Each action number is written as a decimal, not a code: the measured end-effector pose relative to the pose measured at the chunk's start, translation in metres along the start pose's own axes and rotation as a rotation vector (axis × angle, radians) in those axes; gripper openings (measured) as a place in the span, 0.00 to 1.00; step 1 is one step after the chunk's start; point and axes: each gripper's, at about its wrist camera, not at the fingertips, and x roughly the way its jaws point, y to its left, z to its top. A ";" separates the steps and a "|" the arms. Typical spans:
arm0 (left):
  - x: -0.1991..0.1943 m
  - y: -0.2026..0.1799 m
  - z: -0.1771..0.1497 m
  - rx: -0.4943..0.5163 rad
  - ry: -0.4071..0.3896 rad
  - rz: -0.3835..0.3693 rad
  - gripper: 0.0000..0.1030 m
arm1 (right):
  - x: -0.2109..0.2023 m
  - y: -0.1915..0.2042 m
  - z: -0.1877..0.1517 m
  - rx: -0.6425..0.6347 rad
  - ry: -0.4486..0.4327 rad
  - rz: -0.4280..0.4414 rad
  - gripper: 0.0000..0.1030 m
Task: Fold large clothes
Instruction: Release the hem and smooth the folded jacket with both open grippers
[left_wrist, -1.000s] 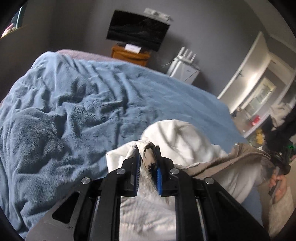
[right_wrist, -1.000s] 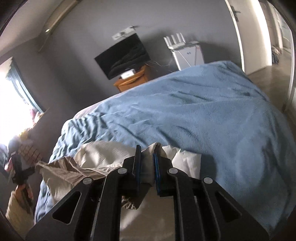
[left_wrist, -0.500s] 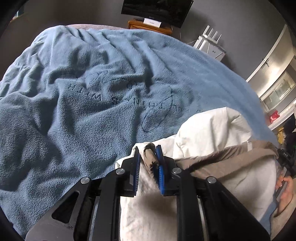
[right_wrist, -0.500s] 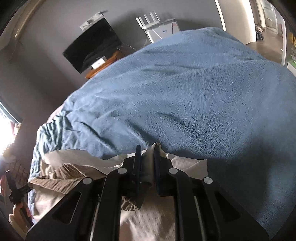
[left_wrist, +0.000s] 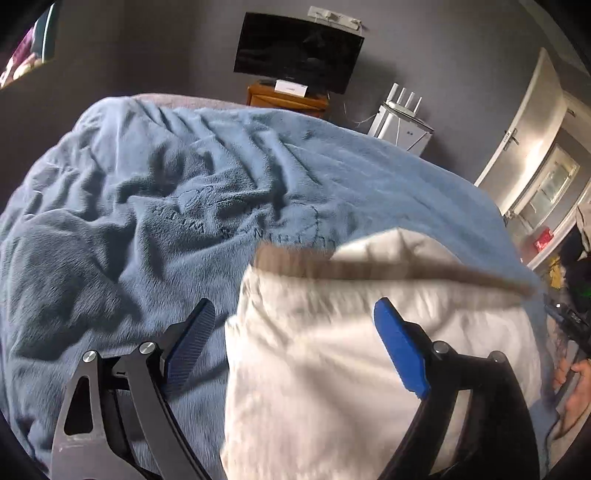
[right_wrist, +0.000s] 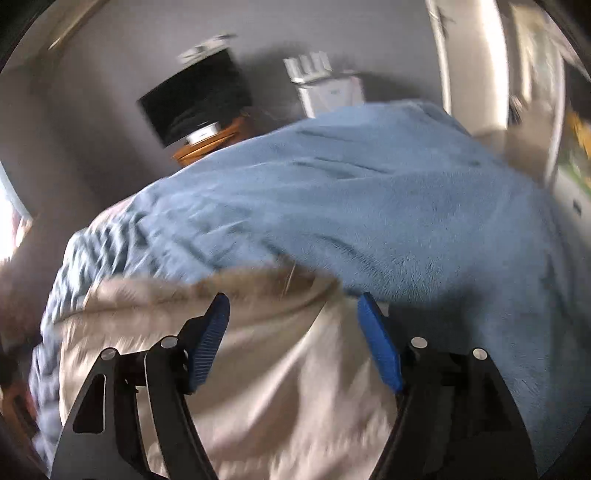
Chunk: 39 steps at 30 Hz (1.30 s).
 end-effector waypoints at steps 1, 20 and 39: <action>-0.012 -0.013 -0.012 0.027 -0.012 -0.014 0.82 | -0.009 0.008 -0.008 -0.033 -0.001 0.010 0.68; -0.017 -0.127 -0.187 0.275 0.034 0.011 0.93 | -0.049 0.081 -0.179 -0.344 0.081 0.017 0.77; 0.065 -0.133 -0.081 0.230 0.083 0.035 0.95 | 0.047 0.120 -0.095 -0.387 0.131 -0.008 0.83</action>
